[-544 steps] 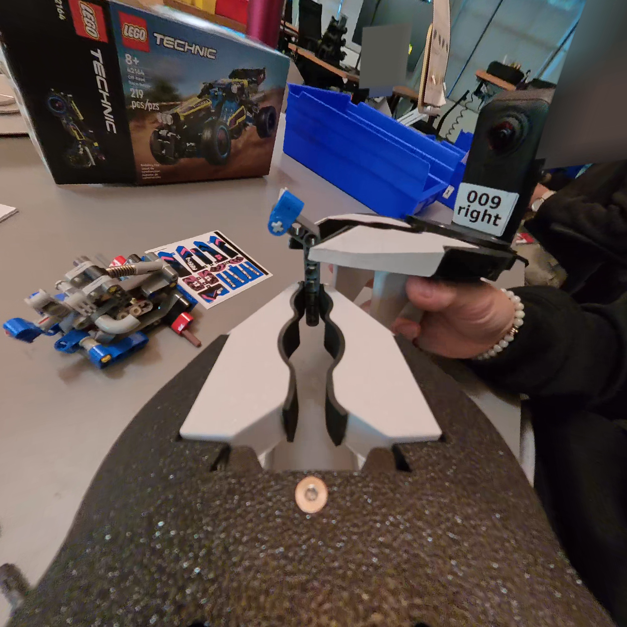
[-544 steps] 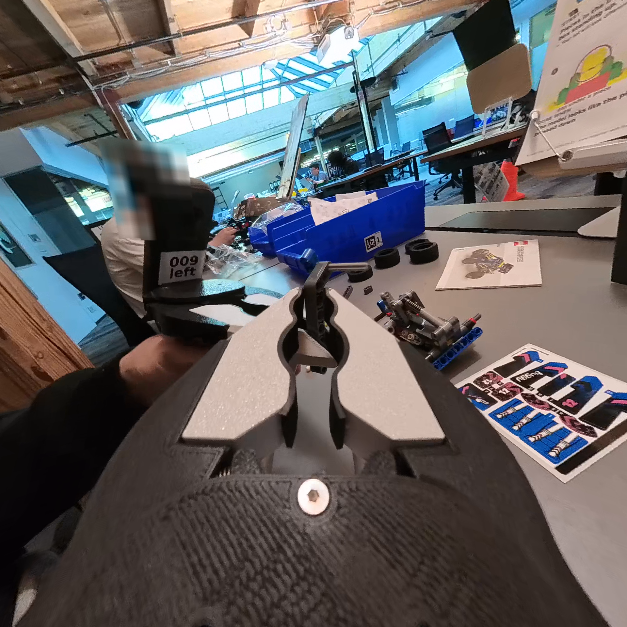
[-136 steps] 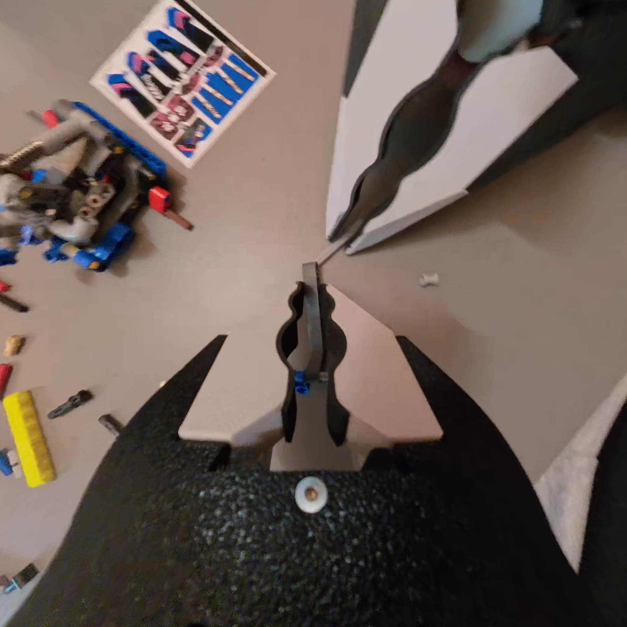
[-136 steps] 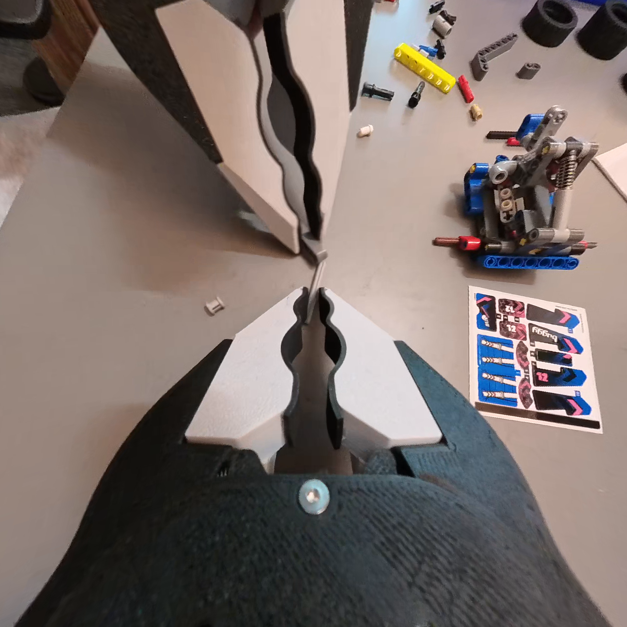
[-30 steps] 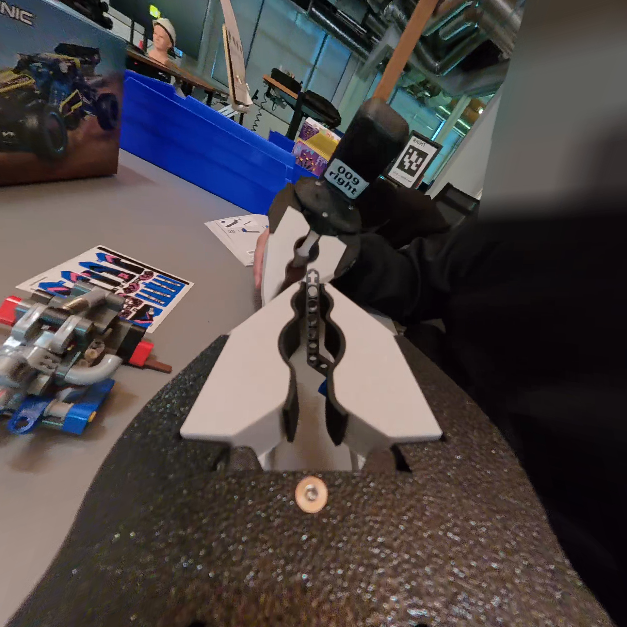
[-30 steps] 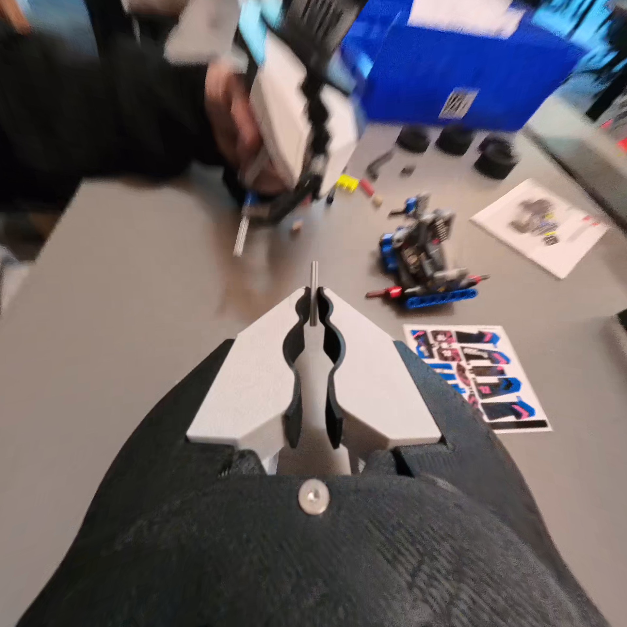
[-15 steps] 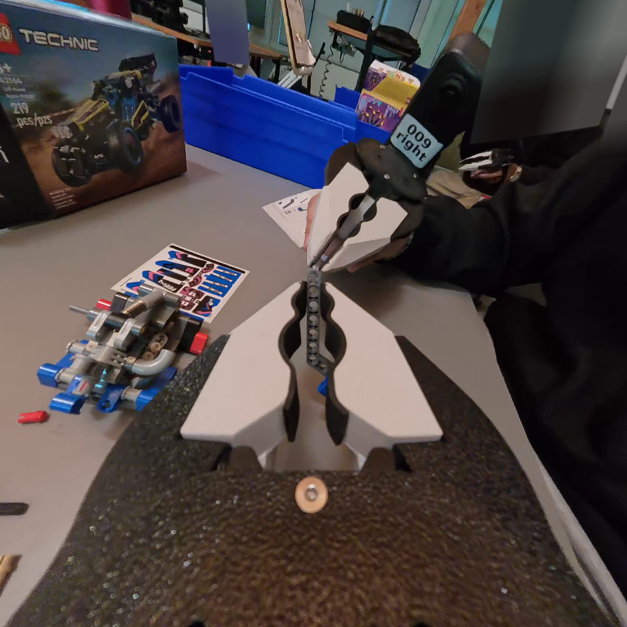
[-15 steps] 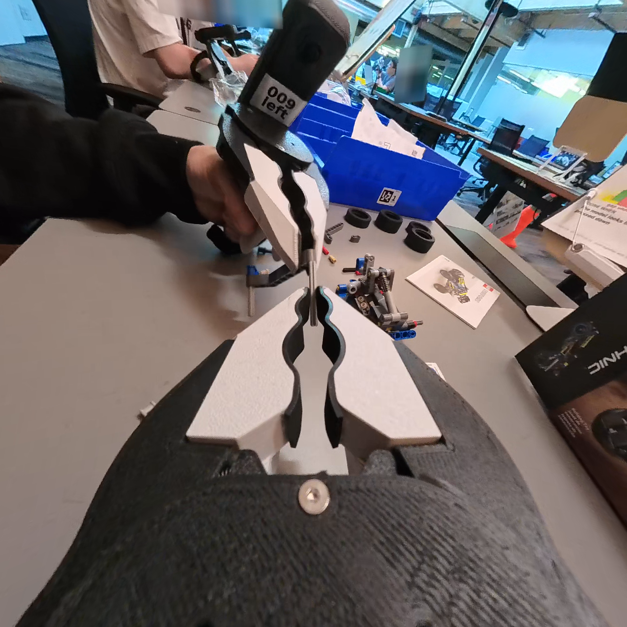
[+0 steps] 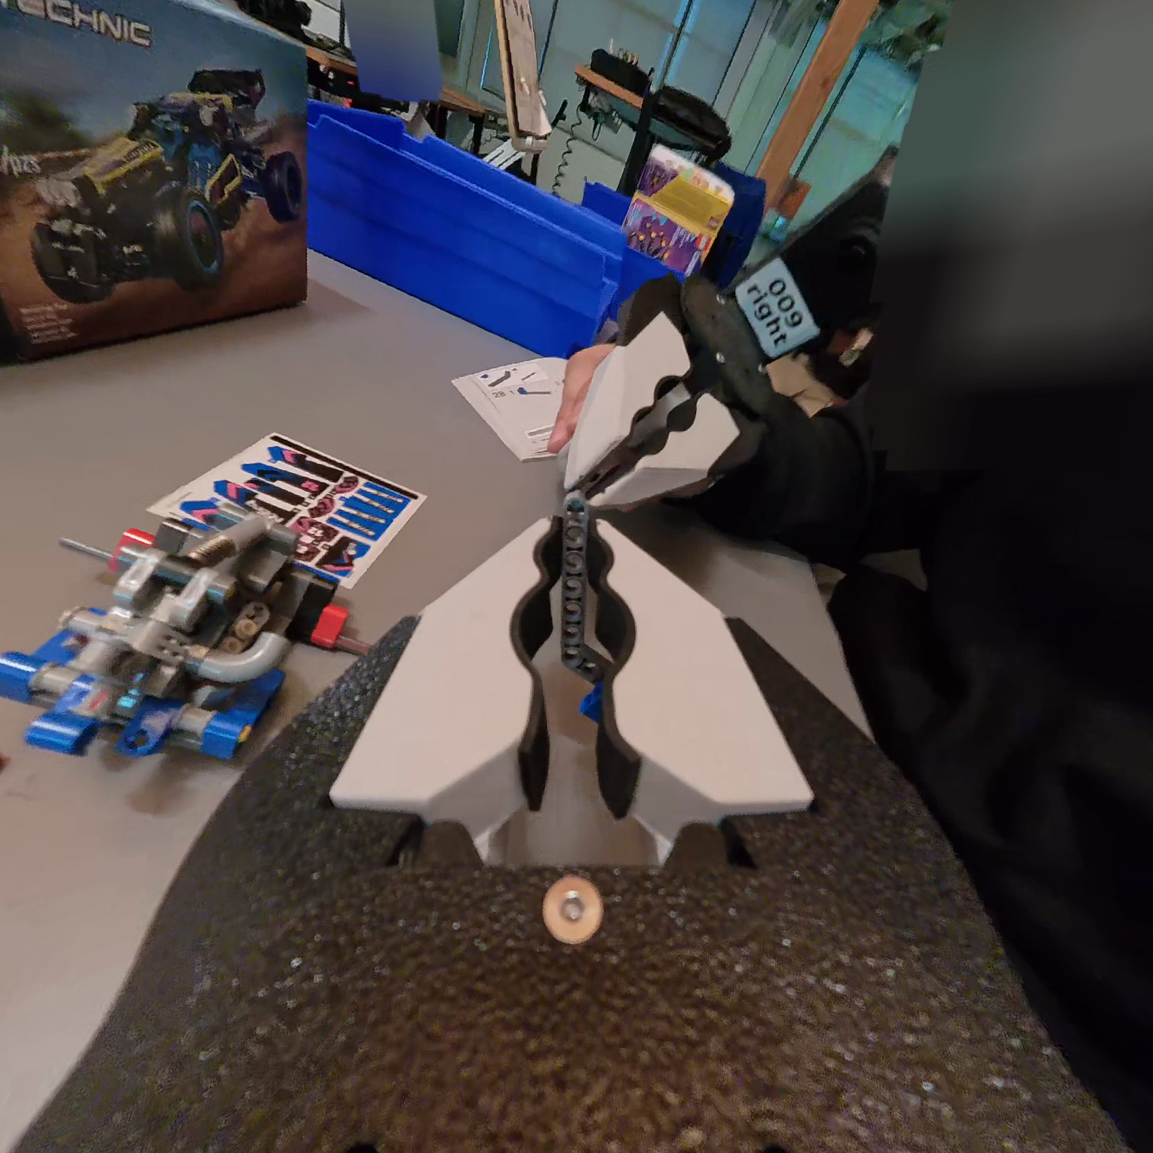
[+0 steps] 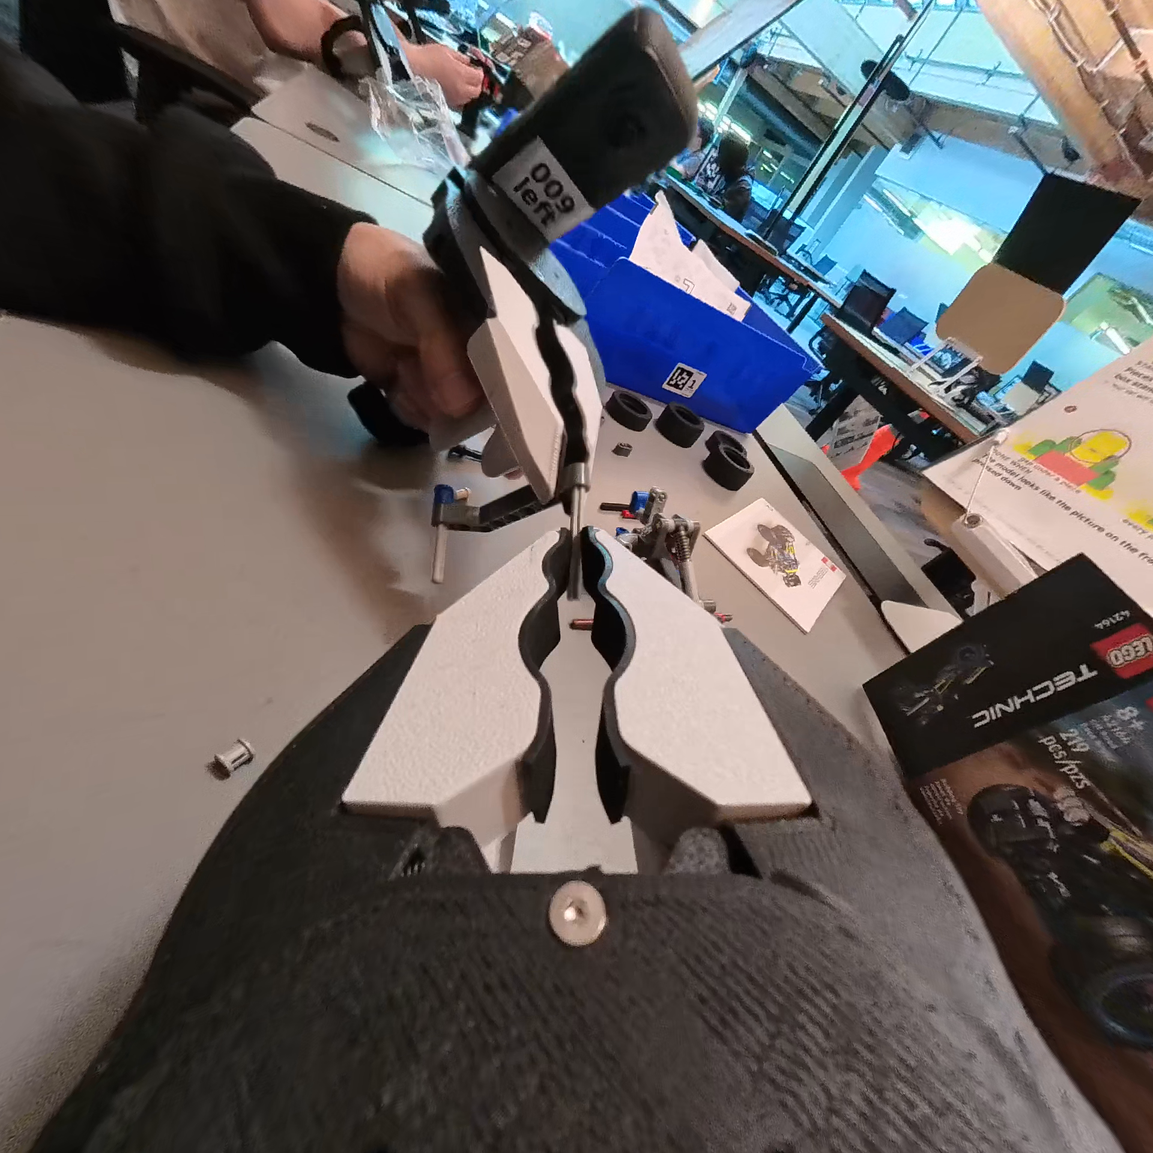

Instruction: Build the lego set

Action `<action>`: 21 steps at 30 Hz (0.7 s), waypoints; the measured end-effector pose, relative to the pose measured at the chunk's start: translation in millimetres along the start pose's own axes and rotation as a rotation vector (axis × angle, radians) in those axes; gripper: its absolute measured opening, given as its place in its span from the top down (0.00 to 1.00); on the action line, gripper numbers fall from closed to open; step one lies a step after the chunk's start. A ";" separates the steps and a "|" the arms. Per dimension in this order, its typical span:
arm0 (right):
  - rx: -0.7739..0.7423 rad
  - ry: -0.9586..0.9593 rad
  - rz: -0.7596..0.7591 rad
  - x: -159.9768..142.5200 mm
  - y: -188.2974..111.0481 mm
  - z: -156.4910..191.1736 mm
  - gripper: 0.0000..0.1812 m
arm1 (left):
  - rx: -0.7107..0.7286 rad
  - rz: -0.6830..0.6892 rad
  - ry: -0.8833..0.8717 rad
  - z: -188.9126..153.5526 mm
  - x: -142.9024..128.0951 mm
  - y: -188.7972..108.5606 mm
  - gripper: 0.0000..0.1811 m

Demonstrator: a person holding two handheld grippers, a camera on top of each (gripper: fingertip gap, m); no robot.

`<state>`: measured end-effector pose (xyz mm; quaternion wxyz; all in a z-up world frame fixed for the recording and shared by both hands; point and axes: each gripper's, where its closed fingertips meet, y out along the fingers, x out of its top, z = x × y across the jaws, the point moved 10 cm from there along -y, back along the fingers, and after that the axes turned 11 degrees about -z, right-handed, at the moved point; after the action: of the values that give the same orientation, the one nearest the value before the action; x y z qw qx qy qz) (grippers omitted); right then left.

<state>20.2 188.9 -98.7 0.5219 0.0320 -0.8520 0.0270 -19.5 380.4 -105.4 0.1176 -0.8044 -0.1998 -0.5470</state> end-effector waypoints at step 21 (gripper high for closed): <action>0.089 -0.098 0.107 -2.5 6.0 4.9 0.99 | 0.065 0.216 0.034 1.3 -10.6 4.5 0.98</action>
<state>16.5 194.6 -103.2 0.4754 0.0108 -0.8750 0.0910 -19.9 374.8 -115.6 0.2052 -0.8077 -0.1276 -0.5378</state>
